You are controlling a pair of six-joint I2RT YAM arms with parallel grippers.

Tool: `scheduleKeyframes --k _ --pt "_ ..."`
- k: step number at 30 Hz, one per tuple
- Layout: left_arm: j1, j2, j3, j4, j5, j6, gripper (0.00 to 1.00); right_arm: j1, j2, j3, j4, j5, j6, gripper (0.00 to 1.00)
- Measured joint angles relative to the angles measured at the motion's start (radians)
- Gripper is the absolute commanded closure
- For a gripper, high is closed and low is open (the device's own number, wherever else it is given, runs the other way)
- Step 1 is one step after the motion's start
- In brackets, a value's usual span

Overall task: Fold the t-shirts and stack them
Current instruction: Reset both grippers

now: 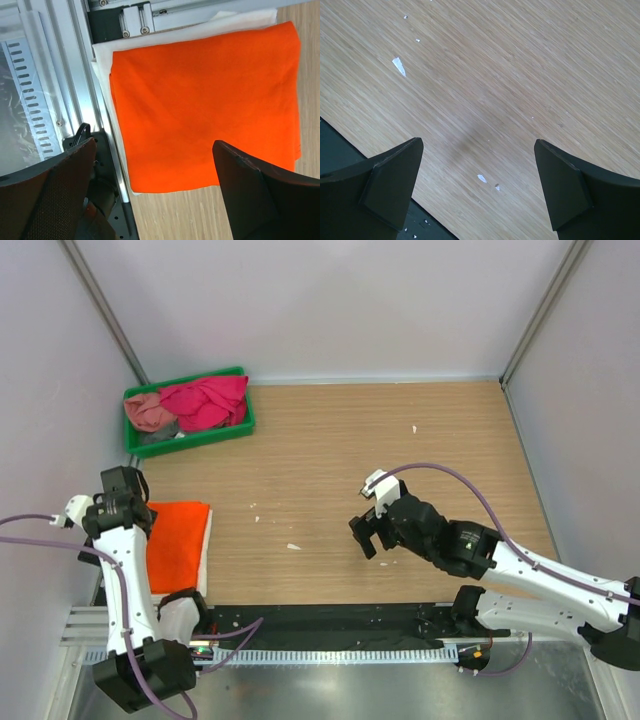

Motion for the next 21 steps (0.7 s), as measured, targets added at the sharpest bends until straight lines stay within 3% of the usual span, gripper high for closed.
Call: scheduleKeyframes --k 6,9,13,16,21 --pt "-0.004 0.020 0.115 -0.005 0.044 -0.016 0.00 0.000 -0.001 -0.003 0.000 0.001 0.008 0.00" --pt "-0.081 0.016 0.127 0.024 0.083 -0.055 0.00 0.000 0.013 -0.003 0.001 0.007 0.043 0.00" --pt "-0.353 0.035 0.110 0.079 0.108 -0.106 0.00 -0.011 0.035 -0.006 0.006 0.026 0.163 0.00" --pt "-0.623 0.072 0.084 0.152 0.109 -0.132 0.00 -0.040 0.023 -0.045 0.042 0.017 0.305 0.00" --pt "-1.028 0.035 -0.058 0.384 0.147 -0.159 0.00 -0.066 -0.110 -0.239 0.113 -0.019 0.547 0.00"
